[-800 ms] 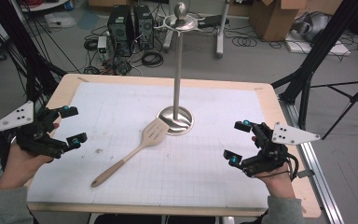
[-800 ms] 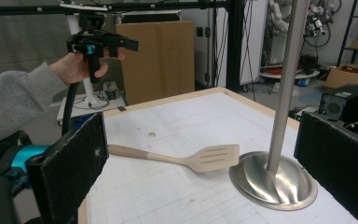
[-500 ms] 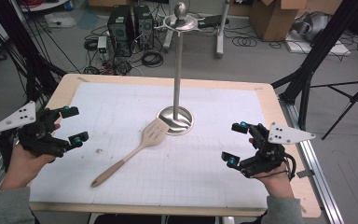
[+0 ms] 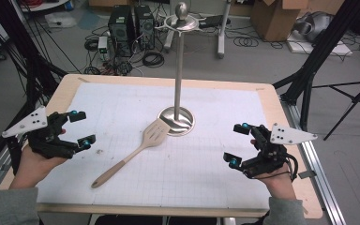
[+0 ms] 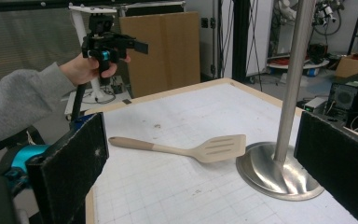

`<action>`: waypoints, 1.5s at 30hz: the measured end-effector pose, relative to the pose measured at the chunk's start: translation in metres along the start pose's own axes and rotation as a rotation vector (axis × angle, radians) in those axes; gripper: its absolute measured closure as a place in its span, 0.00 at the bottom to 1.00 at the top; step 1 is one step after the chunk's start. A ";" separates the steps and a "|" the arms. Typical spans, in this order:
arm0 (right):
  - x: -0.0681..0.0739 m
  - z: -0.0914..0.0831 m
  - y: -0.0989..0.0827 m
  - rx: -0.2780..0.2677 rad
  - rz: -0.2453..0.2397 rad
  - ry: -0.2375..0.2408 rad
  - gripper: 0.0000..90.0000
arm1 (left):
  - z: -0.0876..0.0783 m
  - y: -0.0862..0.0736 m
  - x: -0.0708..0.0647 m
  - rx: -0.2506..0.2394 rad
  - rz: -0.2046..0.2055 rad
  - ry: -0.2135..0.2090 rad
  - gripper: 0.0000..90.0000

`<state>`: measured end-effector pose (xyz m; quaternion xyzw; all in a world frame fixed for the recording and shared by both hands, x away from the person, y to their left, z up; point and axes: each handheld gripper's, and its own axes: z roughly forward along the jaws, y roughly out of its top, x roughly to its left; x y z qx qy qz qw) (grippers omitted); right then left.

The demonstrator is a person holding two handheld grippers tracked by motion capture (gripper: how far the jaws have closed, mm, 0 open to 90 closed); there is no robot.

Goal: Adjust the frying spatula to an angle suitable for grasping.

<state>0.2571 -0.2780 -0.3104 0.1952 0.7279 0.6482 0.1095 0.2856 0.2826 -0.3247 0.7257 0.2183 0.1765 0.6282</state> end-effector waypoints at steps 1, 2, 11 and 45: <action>0.000 0.000 0.000 0.002 -0.004 0.001 0.02 | 0.001 -0.001 0.000 -0.003 -0.001 -0.003 0.17; 0.000 0.000 0.000 0.001 -0.003 0.004 0.02 | 0.001 -0.002 0.000 -0.001 0.003 -0.005 0.20; 0.000 0.001 -0.002 0.011 0.008 0.007 0.02 | 0.006 -0.014 0.000 0.016 -0.009 -0.009 0.53; -0.001 0.001 -0.006 0.038 0.004 0.006 0.02 | 0.043 -0.060 -0.005 0.190 0.010 -0.090 1.00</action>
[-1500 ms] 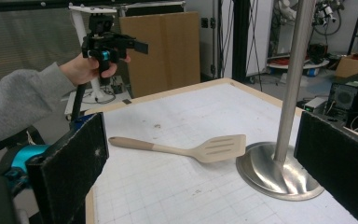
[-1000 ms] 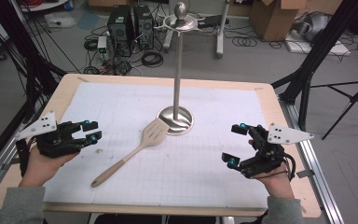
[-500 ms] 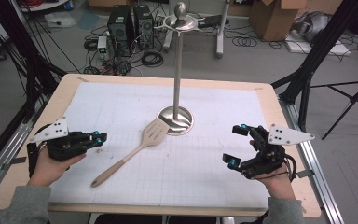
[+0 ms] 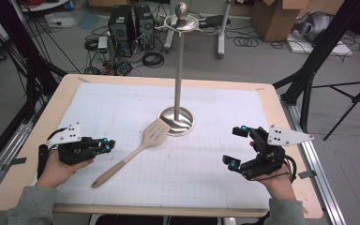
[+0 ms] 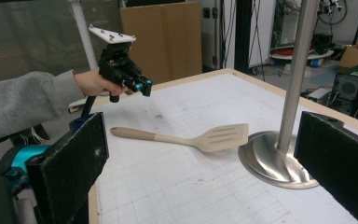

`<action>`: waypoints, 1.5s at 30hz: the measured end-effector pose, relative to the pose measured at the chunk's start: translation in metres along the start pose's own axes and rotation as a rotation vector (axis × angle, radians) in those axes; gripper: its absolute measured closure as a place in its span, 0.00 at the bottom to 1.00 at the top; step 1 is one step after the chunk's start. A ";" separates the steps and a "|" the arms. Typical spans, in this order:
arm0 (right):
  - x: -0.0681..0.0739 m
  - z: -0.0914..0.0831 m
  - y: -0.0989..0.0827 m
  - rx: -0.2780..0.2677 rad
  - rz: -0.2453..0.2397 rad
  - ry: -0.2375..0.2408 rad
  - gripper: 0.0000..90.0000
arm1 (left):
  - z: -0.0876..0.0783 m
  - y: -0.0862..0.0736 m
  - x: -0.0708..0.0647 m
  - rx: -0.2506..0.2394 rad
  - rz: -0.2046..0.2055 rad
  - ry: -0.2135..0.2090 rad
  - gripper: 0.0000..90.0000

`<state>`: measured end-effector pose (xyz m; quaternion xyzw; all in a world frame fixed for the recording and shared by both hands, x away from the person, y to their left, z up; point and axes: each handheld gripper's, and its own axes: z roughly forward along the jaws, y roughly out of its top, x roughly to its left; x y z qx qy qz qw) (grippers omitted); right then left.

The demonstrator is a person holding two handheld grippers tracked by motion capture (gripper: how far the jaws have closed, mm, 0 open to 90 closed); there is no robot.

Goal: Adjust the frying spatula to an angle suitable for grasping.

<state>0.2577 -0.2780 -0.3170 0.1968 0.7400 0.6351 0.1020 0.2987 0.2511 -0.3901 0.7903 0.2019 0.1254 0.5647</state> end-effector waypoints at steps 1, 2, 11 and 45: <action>0.000 0.000 0.000 -0.001 0.000 0.000 0.02 | 0.000 0.000 0.000 0.000 0.000 0.000 1.00; 0.000 0.000 0.000 0.000 0.007 0.000 0.02 | 0.001 0.000 -0.001 -0.002 0.022 0.009 1.00; 0.000 0.001 -0.002 0.013 0.007 0.003 0.02 | 0.022 -0.006 -0.005 0.072 0.018 -0.027 1.00; 0.003 -0.006 -0.014 0.032 0.034 -0.019 0.02 | 0.080 -0.023 0.009 0.220 -0.059 -0.069 1.00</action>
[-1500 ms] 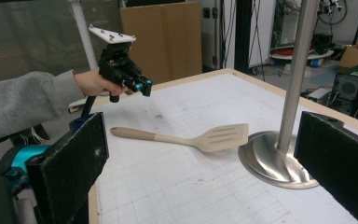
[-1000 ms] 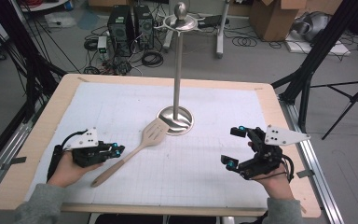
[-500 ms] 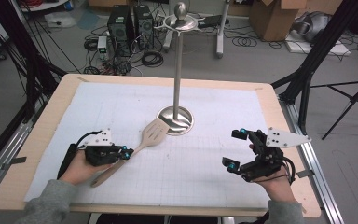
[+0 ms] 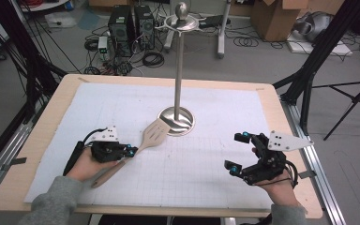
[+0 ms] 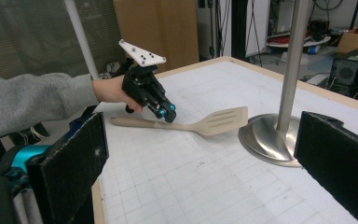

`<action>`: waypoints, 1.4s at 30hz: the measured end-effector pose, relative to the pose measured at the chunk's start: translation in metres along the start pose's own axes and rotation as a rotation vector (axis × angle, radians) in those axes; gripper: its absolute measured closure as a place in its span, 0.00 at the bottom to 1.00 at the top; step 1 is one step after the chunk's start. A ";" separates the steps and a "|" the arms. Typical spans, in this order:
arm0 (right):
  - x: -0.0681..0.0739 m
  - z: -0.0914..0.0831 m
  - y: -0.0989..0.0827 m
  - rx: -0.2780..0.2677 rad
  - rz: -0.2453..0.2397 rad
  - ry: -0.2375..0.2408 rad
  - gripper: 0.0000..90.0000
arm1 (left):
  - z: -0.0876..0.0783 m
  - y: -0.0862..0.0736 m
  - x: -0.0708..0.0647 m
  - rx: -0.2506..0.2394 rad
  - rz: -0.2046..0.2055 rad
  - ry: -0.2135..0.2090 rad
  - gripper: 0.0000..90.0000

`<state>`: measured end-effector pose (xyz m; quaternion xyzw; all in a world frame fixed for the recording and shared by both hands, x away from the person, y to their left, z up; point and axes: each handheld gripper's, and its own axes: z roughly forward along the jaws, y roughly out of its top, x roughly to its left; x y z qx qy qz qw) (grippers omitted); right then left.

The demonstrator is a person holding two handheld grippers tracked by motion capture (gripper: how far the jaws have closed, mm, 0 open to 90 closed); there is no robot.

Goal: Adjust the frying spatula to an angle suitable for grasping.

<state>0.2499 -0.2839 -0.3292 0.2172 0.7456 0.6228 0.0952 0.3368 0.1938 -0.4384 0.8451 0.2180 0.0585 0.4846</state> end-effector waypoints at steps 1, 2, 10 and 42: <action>0.000 0.000 0.000 -0.002 -0.001 -0.002 0.02 | 0.000 0.000 0.001 0.002 0.001 0.001 1.00; 0.000 0.000 -0.001 0.007 0.009 -0.002 0.02 | 0.001 0.001 0.001 0.008 0.000 0.002 1.00; 0.000 0.000 -0.004 0.021 0.010 -0.007 0.02 | 0.009 0.004 0.000 0.033 0.009 0.011 1.00; 0.000 0.002 -0.007 0.031 0.022 -0.005 0.02 | 0.021 0.004 -0.006 0.085 0.107 0.035 1.00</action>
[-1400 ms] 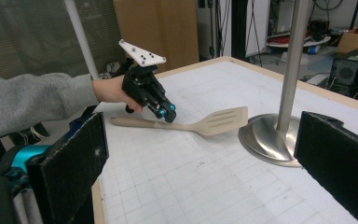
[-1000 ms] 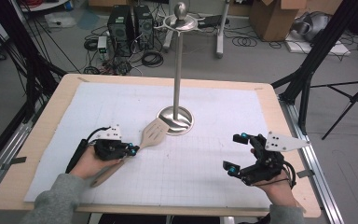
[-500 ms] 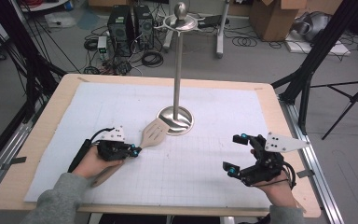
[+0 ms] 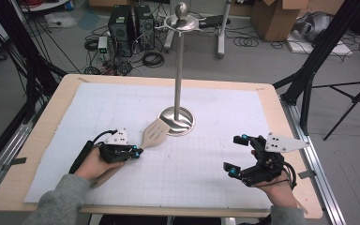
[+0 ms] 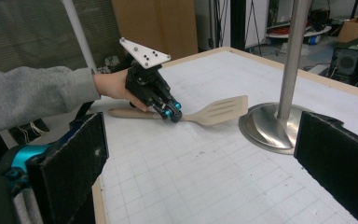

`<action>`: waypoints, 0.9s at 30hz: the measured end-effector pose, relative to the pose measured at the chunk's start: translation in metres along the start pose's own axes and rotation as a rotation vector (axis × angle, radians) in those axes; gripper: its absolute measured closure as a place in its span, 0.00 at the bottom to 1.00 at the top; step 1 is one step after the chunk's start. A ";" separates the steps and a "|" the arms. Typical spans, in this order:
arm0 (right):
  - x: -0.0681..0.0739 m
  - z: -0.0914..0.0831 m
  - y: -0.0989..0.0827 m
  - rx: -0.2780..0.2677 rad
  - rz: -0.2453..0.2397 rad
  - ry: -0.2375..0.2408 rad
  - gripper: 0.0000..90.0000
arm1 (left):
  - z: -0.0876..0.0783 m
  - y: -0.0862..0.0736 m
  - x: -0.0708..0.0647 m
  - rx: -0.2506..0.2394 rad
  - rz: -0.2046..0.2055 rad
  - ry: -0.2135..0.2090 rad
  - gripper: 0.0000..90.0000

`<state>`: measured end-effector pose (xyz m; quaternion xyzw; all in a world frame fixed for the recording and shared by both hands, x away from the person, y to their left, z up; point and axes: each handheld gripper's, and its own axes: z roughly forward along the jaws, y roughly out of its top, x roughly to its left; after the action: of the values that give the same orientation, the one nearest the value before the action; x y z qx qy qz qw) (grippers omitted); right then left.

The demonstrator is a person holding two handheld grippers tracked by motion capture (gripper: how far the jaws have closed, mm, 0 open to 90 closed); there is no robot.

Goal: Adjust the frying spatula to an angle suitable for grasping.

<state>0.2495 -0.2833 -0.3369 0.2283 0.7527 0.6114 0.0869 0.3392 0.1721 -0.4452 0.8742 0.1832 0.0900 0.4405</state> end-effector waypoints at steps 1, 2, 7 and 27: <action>-0.001 0.000 0.000 0.001 -0.003 -0.001 0.02 | 0.000 0.000 0.000 0.002 0.004 0.003 1.00; -0.001 0.000 0.000 0.001 -0.005 0.001 0.02 | -0.001 0.000 -0.001 0.000 0.004 0.006 1.00; -0.003 0.000 -0.001 0.003 0.000 -0.002 0.02 | -0.002 -0.001 -0.001 -0.002 0.003 0.012 1.00; -0.004 0.004 -0.001 0.012 -0.001 0.006 0.02 | -0.012 -0.006 0.001 -0.009 -0.011 0.051 1.00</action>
<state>0.2543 -0.2814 -0.3393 0.2265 0.7568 0.6074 0.0838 0.3346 0.1844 -0.4425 0.8687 0.1987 0.1107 0.4401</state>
